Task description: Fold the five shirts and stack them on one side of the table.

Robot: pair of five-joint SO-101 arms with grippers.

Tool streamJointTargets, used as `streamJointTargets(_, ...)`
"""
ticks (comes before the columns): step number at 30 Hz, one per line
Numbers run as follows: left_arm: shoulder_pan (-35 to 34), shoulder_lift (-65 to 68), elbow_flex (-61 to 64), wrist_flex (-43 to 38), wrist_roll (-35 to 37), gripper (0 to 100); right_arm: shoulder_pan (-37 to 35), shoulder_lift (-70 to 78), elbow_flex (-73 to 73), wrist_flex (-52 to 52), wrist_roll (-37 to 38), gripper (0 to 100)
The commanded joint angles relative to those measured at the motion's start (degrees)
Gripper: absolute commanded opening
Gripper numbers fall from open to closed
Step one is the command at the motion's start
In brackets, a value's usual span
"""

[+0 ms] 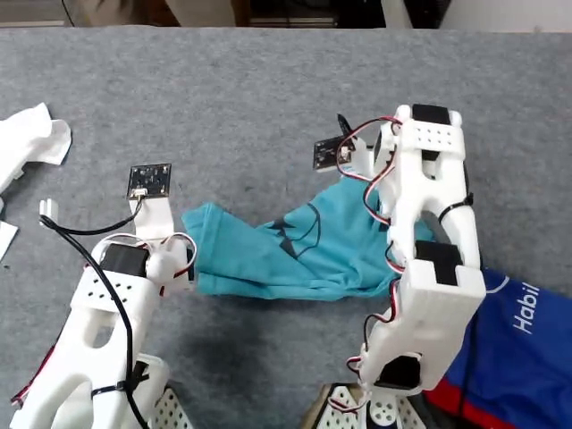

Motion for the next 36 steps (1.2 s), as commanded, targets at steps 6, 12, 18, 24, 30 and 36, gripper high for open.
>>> streamJointTargets(6,-0.70,-0.48,-0.26,-0.18,-0.35,2,-0.84,0.57,-0.31,0.62,0.44,16.3)
streamJointTargets(12,-0.70,-0.48,-0.09,-0.18,-0.35,2,-0.48,7.25,-4.88,-1.41,0.44,16.3)
streamJointTargets(18,-0.70,-0.48,0.00,-0.18,-0.35,2,-0.57,9.54,-12.97,1.67,0.35,16.3)
streamJointTargets(24,-0.70,-0.48,0.00,-0.18,-0.35,2,-0.57,9.71,-16.40,2.73,0.35,16.3)
streamJointTargets(30,-0.70,-0.48,0.00,-0.18,-0.35,2,-0.48,13.93,-15.52,3.08,0.35,16.3)
streamJointTargets(36,-0.70,-0.48,0.00,-0.18,-0.35,2,0.13,15.78,-16.04,4.57,0.35,1.6)
